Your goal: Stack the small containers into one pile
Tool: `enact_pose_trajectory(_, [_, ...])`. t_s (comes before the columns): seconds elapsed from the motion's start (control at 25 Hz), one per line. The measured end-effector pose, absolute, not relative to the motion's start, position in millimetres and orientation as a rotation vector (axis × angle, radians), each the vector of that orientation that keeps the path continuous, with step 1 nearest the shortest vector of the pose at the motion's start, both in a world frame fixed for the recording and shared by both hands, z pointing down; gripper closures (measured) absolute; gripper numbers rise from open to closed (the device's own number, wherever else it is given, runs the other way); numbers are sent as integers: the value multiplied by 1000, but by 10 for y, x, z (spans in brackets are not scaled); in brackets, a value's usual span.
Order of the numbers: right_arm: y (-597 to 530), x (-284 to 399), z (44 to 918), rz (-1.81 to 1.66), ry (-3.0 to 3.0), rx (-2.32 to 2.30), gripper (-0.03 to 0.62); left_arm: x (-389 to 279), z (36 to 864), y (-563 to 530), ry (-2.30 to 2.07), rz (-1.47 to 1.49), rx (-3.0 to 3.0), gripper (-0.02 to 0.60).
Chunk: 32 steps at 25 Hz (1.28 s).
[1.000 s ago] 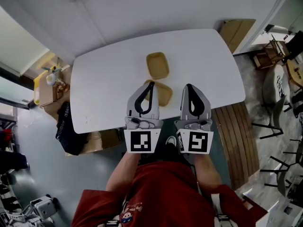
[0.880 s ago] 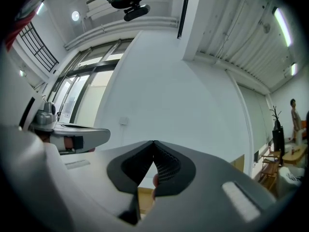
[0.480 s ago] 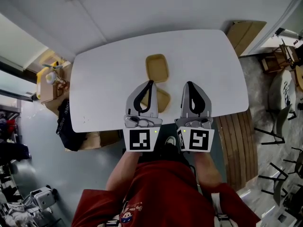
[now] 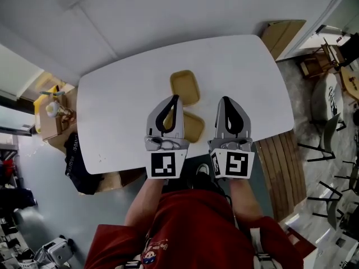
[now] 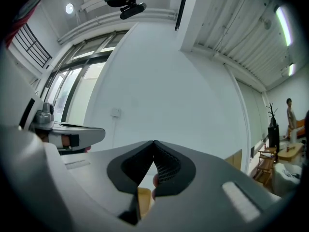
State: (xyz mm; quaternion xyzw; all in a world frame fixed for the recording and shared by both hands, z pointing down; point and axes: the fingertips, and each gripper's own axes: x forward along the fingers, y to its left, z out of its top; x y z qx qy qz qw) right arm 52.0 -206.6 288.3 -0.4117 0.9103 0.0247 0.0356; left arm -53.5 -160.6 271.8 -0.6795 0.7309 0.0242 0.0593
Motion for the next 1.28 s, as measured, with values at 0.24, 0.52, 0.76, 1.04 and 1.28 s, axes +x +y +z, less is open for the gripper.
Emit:
enact_pose_trajectory(0.24, [-2109, 196, 2915, 76, 2777, -1366, 592, -832, 2753, -1744, 2124, 89, -2143, 580])
enact_pose_trajectory(0.52, [-2139, -12, 2982, 59, 2757, -1442, 592, -1061, 2861, -1856, 2088, 94, -2222, 580])
enact_pose_trajectory(0.76, [-2231, -89, 3203, -126, 2729, -1521, 592, -1158, 2995, -2003, 1986, -47, -2290, 580])
enact_pose_trajectory(1.04, [-2350, -125, 3636, -459, 2674, -1654, 592, -1217, 3409, -2218, 1867, -327, -2440, 578])
enact_pose_trajectory(1.28, [-2376, -239, 4070, -740, 2624, -1734, 592, -1297, 3804, -2432, 1736, -556, -2526, 578])
